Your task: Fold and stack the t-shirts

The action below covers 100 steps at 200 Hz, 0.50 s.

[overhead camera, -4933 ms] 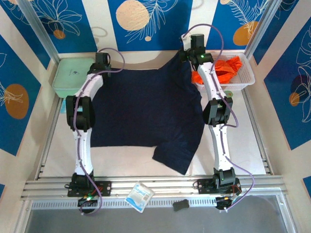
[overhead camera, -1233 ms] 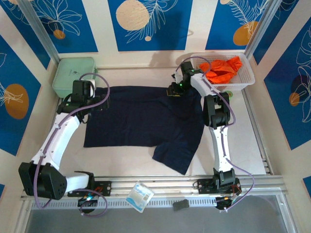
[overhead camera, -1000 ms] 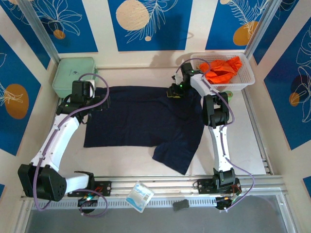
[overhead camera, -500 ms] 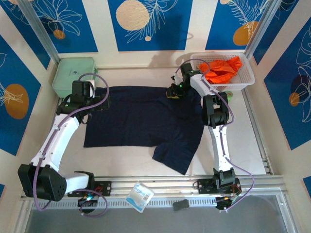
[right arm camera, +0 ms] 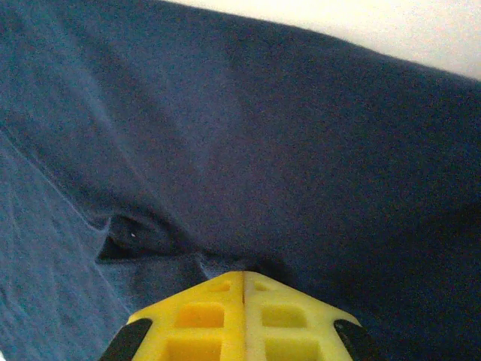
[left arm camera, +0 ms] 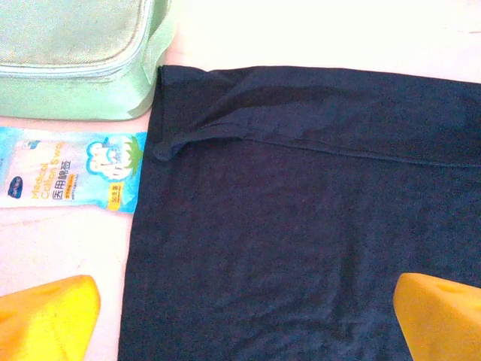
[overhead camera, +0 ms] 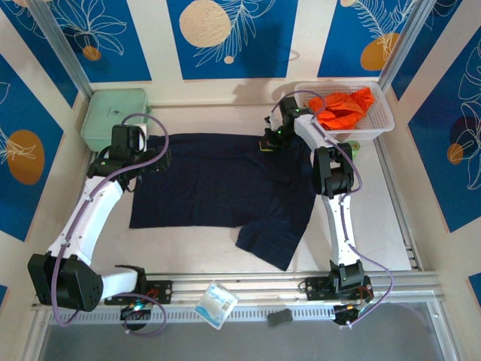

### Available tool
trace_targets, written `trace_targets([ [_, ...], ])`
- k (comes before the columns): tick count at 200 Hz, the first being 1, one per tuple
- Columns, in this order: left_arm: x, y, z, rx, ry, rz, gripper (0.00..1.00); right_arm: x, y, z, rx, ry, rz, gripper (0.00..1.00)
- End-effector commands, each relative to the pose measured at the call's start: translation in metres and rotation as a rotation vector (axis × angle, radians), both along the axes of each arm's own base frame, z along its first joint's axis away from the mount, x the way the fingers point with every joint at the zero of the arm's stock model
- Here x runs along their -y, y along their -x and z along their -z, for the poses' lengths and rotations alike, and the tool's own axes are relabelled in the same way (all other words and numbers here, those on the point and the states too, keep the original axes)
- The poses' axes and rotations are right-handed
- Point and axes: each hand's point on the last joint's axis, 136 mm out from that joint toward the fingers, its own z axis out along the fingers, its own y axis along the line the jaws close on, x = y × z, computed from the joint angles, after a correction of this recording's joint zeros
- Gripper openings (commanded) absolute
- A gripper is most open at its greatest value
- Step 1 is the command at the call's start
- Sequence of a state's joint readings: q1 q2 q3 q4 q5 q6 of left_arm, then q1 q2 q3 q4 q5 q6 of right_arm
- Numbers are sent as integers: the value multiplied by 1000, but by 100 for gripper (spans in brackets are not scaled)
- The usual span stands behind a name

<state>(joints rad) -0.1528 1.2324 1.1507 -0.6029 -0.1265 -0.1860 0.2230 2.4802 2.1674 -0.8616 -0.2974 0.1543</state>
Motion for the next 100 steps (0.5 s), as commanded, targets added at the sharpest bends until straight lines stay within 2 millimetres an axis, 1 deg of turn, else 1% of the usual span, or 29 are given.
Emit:
trace_targets([
  [1,5,2,0,2,19,11,100,-10,6,-7,-18,-35,-18,0],
  [41,4,4,-2,8,18,11,100,-14,8,-15,-2,-34,-23,0],
  [49,5,4,-3,10,19,12,100,-12,8,-14,-1,-23,-19,8],
  [68,4,5,-4,12,20,12,100,-8,6,-12,7,9,-12,29],
  [83,5,4,-4,14,21,13,100,-4,4,-9,10,34,-11,36],
  [100,4,4,-5,15,19,13,100,-1,3,-4,9,53,-12,38],
])
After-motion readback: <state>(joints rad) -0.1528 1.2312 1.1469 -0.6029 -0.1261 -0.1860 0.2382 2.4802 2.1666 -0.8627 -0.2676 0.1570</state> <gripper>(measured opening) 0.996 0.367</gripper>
